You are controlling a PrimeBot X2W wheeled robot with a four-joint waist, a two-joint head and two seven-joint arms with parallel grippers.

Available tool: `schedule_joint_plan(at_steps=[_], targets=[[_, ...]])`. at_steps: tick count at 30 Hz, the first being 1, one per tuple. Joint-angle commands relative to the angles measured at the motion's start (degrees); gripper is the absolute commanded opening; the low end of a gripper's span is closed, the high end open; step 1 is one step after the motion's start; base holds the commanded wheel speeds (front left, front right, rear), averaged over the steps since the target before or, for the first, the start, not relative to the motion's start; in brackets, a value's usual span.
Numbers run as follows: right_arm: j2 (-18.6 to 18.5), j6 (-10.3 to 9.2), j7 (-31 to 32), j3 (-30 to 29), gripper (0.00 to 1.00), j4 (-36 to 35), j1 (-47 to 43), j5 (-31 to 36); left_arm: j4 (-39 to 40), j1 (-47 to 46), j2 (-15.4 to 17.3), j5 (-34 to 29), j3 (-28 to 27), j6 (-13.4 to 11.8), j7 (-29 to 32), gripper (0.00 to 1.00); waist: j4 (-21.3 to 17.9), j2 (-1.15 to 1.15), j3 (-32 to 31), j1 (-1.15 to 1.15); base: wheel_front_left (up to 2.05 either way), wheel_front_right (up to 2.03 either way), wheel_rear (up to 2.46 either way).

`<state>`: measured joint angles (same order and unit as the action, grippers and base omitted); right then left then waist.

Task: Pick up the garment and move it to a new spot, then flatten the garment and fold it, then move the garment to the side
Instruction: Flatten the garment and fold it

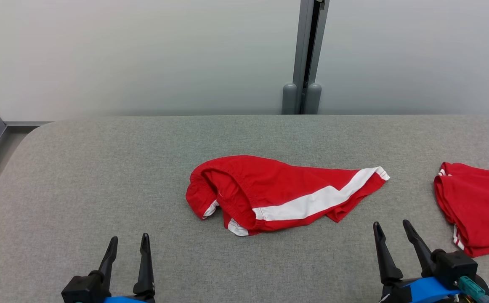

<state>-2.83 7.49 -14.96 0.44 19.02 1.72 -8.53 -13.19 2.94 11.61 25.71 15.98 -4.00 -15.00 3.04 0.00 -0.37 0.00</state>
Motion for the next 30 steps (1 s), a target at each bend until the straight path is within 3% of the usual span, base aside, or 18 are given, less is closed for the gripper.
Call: schedule_joint_plan(at_steps=[1,20,23,30], targets=[[-0.1,0.01,-0.3,0.0,1.0,-0.4,0.6,0.5,-0.3,-0.7,0.1,0.1,0.2,0.2,-0.2,1.0,0.0,0.0,0.1,0.0,0.0,0.0,0.0],[-0.1,0.01,-0.3,-0.1,1.0,-1.8,1.4,1.0,0.0,-3.6,0.1,-1.0,2.5,0.4,1.0,1.0,-0.5,0.0,1.8,0.0,0.0,0.0,0.0],[-0.1,0.01,-0.3,-0.6,1.0,-2.3,1.9,1.4,0.9,-5.2,-0.3,-2.3,4.8,1.1,2.5,1.0,-0.9,0.0,2.6,0.0,0.0,0.0,0.0],[-0.1,0.01,-0.3,-0.9,1.0,-3.3,3.8,1.7,-1.1,-10.6,-3.8,-4.6,13.4,5.4,8.5,1.0,-3.4,0.0,5.0,0.0,0.0,0.0,0.0]])
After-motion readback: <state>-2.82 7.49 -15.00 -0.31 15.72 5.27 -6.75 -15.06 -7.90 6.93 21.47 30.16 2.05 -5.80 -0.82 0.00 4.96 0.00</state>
